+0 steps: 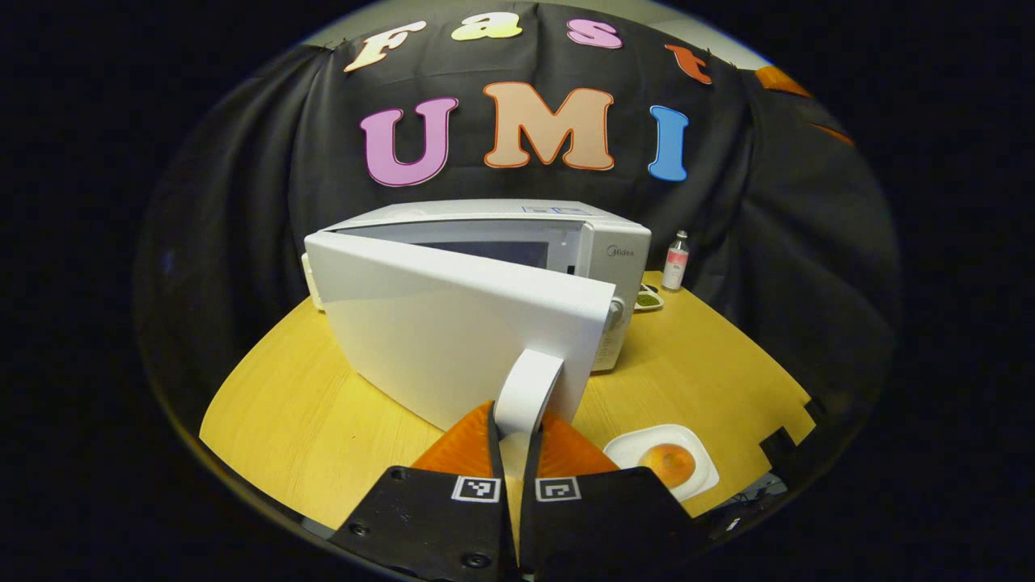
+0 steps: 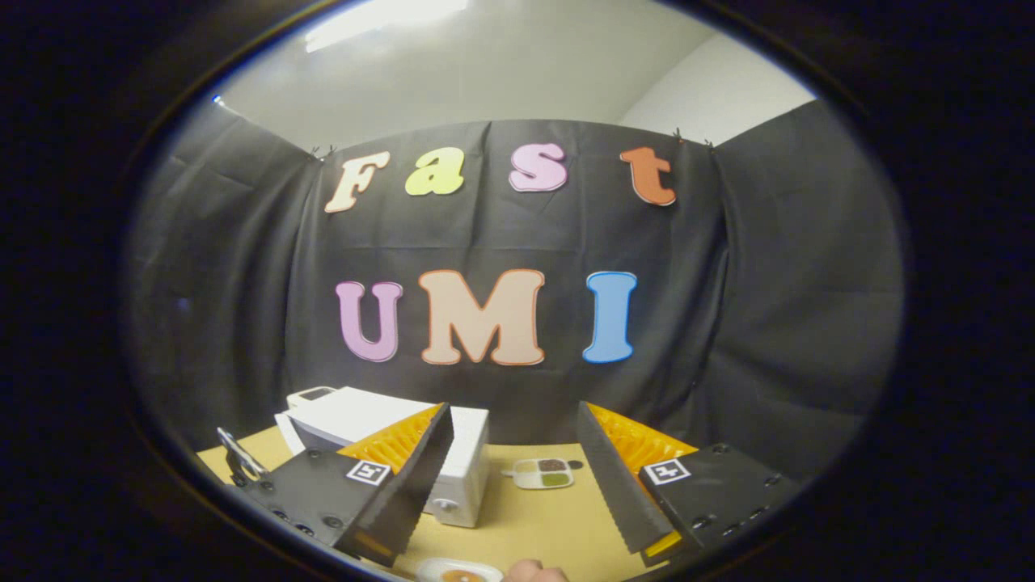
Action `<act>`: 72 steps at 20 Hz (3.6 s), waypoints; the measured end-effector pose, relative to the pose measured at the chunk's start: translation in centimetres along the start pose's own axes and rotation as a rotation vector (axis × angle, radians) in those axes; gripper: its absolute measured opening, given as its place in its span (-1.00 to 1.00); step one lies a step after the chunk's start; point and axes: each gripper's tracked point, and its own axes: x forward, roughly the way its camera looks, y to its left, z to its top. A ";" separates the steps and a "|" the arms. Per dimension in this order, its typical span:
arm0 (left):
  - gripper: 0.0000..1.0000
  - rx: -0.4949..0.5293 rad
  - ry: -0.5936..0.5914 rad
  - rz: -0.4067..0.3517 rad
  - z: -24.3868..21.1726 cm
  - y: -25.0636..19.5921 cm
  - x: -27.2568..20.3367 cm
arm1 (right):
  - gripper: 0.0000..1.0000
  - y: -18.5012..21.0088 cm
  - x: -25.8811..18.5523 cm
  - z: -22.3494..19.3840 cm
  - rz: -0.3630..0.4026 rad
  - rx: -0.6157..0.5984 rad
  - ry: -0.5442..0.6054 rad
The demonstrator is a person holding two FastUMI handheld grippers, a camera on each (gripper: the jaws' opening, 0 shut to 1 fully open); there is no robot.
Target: Open the microwave oven with the left hand, put the food in, and close the microwave oven.
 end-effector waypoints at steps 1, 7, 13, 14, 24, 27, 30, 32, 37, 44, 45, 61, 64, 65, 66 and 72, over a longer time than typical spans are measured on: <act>-0.97 0.001 0.005 -0.006 -0.4 0.7 -0.9 | 0.94 0.9 0.2 -0.3 0.004 0.010 0.004; -0.97 0.038 0.013 -0.039 -2.6 6.7 -6.1 | 0.93 6.1 -0.4 -2.5 -0.019 -0.009 0.027; -0.97 0.037 0.003 -0.007 -3.8 13.7 -9.6 | 0.94 9.3 -2.0 -5.8 -0.030 -0.032 0.061; -0.97 0.026 -0.002 0.004 -3.8 14.9 -9.9 | 0.94 9.5 -2.3 -6.8 -0.035 -0.024 0.076; -0.99 -0.059 -0.010 0.072 -4.5 22.2 -11.5 | 0.94 5.7 -5.2 -27.0 -0.165 0.014 0.390; -0.99 -0.073 -0.012 0.067 -4.5 22.5 -11.5 | 0.96 4.3 -6.4 -33.1 -0.199 -0.010 0.509; -0.99 -0.080 -0.020 0.062 -4.5 22.6 -11.6 | 0.96 3.8 -7.4 -37.5 -0.201 -0.030 0.608; -0.92 -0.107 -0.018 0.043 -4.6 22.3 -11.6 | 0.96 3.9 -7.9 -39.0 -0.197 -0.039 0.641; 0.12 -0.095 -0.003 0.091 -4.8 23.8 -13.0 | 0.96 4.6 -8.3 -41.4 -0.185 -0.061 0.693; 0.91 -0.001 -0.033 0.156 -3.1 25.9 -15.8 | 0.98 3.8 -8.0 -44.4 -0.224 -0.029 0.757; 0.90 0.010 -0.038 0.164 -2.8 26.1 -16.2 | 0.97 3.7 -8.0 -44.6 -0.230 -0.032 0.758; 0.86 0.004 -0.126 0.229 1.7 28.3 -17.5 | 0.89 4.3 -7.1 -45.9 -0.210 -0.007 0.794; 0.86 0.005 -0.128 0.234 1.8 28.6 -17.4 | 0.67 4.5 -7.0 -46.1 -0.206 0.012 0.808; 0.86 0.004 -0.125 0.235 1.8 28.6 -17.3 | 0.58 4.4 -7.0 -46.0 -0.211 0.009 0.805; 0.86 0.001 -0.125 0.234 1.5 28.7 -17.3 | 0.49 4.3 -7.0 -46.0 -0.212 0.006 0.813; 0.85 0.006 -0.126 0.236 1.6 28.9 -17.0 | 0.22 6.2 -6.1 -44.5 -0.172 0.045 0.795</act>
